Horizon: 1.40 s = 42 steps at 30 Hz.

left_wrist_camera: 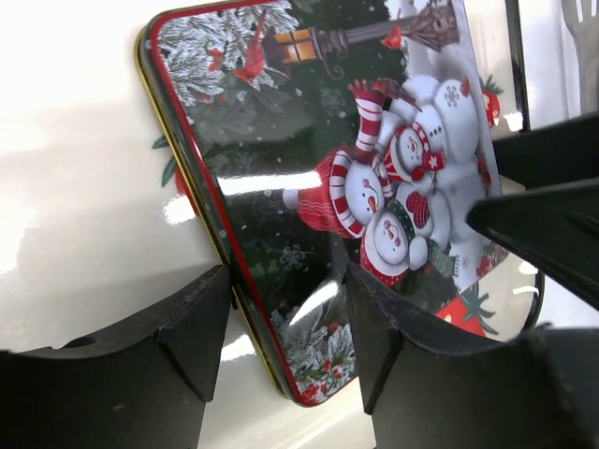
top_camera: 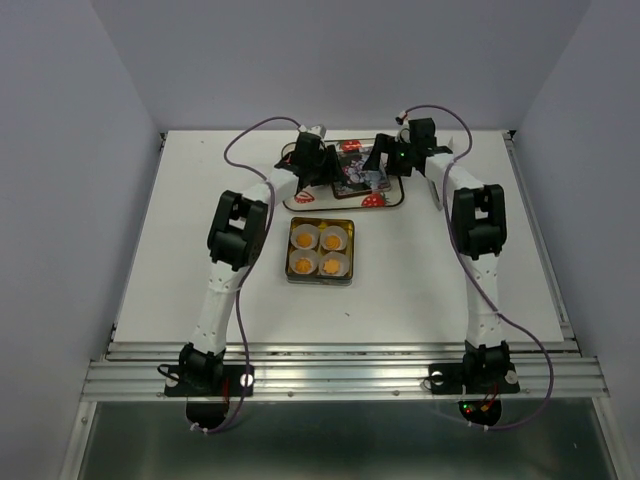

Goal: Pack the cookies

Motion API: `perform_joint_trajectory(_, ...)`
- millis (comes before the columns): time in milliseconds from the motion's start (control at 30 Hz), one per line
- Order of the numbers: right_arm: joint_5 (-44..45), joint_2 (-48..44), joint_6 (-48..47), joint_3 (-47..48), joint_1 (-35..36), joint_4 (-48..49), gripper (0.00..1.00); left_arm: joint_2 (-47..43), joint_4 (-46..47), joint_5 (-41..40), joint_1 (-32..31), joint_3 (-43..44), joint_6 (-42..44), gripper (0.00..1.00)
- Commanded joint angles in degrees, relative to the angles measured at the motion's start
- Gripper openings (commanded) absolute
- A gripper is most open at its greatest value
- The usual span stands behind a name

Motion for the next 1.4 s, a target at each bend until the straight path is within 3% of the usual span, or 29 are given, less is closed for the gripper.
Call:
perform_joint_trajectory(0, -20.9, -0.9, 12.4, 1.1, 2.3, 1.9, 0.99, 1.1, -2.6, 1.4, -1.7, 0.3, -0.7, 0.61)
perform_joint_trajectory(233, -29.2, -7.9, 26.9, -6.2, 2.3, 23.8, 0.88, -1.0, 2.2, 3.0, -1.7, -4.4, -2.8, 0.61)
perform_joint_trajectory(500, -29.3, -8.5, 27.5, -10.5, 2.3, 24.4, 0.79, -3.0, 8.0, 5.3, -1.7, -8.6, -5.6, 0.61)
perform_joint_trajectory(767, -28.5, -6.5, 27.1, -12.5, 4.5, 24.4, 0.78, -3.2, 13.0, 7.8, -1.7, -10.9, -8.6, 0.61)
perform_joint_trajectory(833, -29.1, -5.4, 28.5, -12.5, 5.6, 26.1, 0.77, -2.8, 13.5, 8.5, -1.7, -11.0, -9.3, 0.61)
perform_joint_trajectory(933, -30.8, -5.0, 33.1, -13.5, 6.1, 34.3, 0.67, -2.8, 15.4, 10.4, -1.8, -12.4, -10.2, 0.57)
perform_joint_trajectory(1033, -30.3, -5.7, 32.5, -12.8, 6.7, 33.8, 0.65, -3.5, 17.8, 12.5, -1.8, -14.5, -10.8, 0.53)
perform_joint_trajectory(1167, -27.1, -8.9, 27.4, -12.8, 7.3, 26.9, 0.65, -5.6, 21.2, 15.1, -1.9, -16.7, -11.6, 0.48)
perform_joint_trajectory(1367, -20.8, -20.6, 26.4, -27.4, 7.3, 26.7, 0.65, -9.4, 22.0, 17.5, -3.8, -16.8, -8.2, 0.48)
